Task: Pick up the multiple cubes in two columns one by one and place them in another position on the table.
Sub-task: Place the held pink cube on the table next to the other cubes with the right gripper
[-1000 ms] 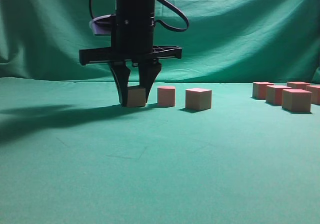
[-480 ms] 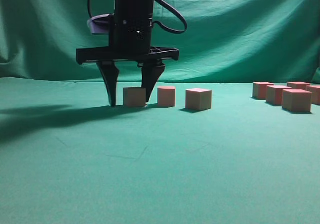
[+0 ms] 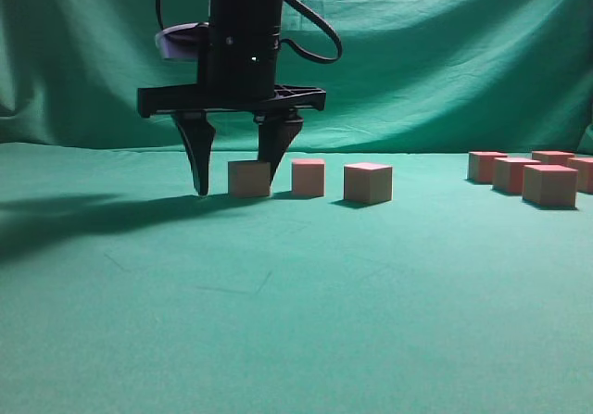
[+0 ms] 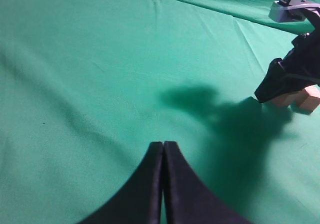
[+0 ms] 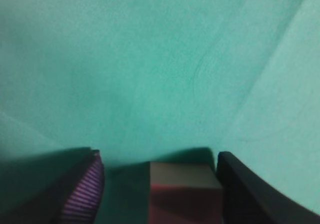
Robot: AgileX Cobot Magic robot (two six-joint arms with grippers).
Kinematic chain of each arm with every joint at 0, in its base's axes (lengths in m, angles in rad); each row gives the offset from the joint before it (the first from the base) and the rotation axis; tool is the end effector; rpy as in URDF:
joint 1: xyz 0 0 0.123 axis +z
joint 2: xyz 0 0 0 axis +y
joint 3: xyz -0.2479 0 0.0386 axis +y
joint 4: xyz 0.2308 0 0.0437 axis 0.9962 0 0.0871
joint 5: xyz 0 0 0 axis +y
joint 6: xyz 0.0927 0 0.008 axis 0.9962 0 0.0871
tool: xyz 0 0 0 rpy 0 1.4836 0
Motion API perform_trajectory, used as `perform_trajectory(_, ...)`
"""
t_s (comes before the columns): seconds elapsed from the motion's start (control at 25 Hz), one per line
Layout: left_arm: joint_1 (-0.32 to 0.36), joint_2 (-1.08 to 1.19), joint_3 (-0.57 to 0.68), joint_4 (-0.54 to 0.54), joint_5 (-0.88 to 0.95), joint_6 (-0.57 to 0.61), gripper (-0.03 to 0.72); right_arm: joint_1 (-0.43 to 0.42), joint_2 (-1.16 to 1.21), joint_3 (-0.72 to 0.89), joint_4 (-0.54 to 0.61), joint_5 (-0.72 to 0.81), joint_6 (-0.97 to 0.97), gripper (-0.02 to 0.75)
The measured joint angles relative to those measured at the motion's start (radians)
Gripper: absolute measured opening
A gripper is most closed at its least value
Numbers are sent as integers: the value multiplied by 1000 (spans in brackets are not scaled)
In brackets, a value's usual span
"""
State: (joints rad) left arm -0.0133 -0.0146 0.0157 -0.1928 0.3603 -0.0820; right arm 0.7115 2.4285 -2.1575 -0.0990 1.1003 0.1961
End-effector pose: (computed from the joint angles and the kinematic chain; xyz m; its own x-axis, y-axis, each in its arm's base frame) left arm 0.0718 -0.0073 0.1767 -0.2761 -0.2554 -0.9266 0.0069 0.9635 -0.2677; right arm 0.3637 0.3027 0.1474 -0.8128 -0.5028 -0.2942 -0.5149 0.8563 -0.0406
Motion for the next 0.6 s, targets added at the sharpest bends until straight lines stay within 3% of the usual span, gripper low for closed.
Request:
perform_trajectory(0.4, 0, 0, 0, 0, 0, 0, 0, 0, 0, -7, -58, -85, -34, 442)
perform_trajectory(0.6, 0, 0, 0, 0, 0, 0, 0, 0, 0, -110, -66, -58, -51, 442)
